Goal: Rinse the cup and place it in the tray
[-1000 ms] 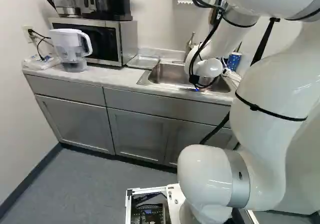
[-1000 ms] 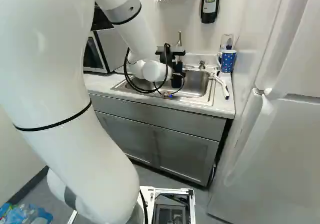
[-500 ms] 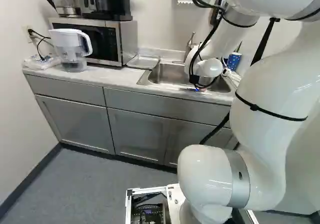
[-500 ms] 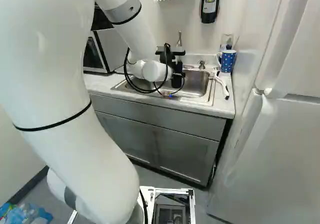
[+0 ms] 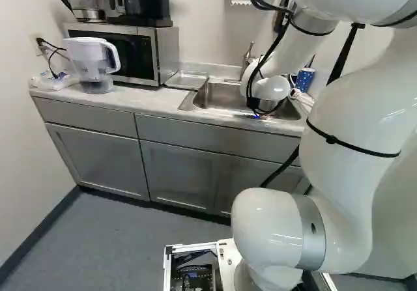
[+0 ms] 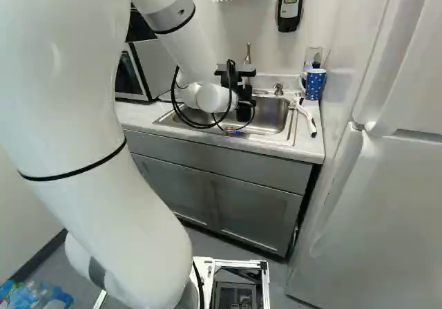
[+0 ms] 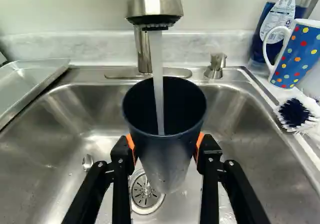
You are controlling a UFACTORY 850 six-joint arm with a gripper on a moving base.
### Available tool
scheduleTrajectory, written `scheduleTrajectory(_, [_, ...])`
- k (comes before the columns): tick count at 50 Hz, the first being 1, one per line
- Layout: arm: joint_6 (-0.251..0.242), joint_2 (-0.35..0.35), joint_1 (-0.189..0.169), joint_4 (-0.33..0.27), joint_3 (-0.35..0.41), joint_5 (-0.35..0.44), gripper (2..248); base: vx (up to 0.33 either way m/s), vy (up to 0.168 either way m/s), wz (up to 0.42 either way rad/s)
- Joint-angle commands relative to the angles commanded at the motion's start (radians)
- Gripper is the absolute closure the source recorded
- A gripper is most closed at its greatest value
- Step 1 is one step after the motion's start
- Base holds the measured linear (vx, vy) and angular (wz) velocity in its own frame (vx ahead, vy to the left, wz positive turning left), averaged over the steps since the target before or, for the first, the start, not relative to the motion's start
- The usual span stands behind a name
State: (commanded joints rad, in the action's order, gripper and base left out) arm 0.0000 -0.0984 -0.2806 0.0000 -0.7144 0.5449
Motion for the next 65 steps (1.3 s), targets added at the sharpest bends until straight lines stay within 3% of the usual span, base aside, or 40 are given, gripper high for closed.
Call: scheduleTrajectory(65, [0.000,0.000,0.000,0.000,0.000,0.000,125,0.000,0.000,0.000])
